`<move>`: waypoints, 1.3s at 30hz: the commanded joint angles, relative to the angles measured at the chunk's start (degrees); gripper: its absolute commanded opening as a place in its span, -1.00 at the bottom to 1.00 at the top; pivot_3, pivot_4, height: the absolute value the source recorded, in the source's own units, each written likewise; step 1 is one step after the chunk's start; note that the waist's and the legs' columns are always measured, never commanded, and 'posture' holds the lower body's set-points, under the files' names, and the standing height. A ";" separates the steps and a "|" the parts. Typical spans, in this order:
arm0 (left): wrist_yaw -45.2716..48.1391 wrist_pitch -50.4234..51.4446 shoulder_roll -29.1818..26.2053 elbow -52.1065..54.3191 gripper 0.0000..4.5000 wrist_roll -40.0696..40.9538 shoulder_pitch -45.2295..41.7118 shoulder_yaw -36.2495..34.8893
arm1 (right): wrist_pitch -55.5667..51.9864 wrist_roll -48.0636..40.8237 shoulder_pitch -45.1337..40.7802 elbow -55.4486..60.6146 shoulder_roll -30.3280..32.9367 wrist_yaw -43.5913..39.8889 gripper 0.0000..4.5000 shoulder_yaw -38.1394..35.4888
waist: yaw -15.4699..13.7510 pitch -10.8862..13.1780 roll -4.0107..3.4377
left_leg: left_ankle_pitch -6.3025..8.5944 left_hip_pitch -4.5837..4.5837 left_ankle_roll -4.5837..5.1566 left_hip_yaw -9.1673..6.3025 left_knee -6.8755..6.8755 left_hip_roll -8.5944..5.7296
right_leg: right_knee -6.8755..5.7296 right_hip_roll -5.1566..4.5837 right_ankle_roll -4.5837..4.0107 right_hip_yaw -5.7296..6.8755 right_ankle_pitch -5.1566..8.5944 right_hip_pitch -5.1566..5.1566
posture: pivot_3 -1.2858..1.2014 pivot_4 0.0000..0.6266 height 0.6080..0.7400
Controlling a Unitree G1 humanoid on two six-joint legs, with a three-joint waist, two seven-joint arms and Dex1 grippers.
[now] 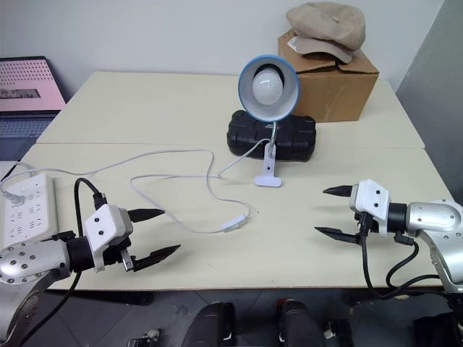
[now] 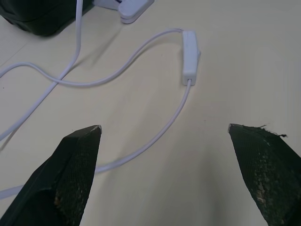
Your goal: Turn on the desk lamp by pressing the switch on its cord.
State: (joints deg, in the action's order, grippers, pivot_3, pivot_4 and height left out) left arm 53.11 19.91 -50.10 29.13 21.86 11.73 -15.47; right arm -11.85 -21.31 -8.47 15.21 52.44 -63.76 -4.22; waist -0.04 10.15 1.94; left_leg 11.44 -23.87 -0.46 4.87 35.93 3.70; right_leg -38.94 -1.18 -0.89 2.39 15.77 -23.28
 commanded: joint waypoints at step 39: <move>4.32 -17.16 12.59 -26.35 0.99 -13.20 -23.48 26.42 | -22.79 -3.17 12.65 27.71 1.46 13.68 1.00 -9.26 | -0.49 -0.02 0.01 | -0.01 -0.03 0.01 -0.04 0.05 -0.03 | -0.02 0.01 0.07 0.03 -0.04 0.03 | 0.03 -0.52 1.00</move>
State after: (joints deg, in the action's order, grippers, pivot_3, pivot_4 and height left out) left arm 57.22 4.79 -38.46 3.89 9.64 -10.10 9.98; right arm -35.43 -24.13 3.85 40.96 53.81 -50.45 -11.45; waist -0.53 10.13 1.94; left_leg 11.43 -23.90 -0.45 4.83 35.99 3.67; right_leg -38.96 -1.17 -0.82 2.42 15.73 -23.25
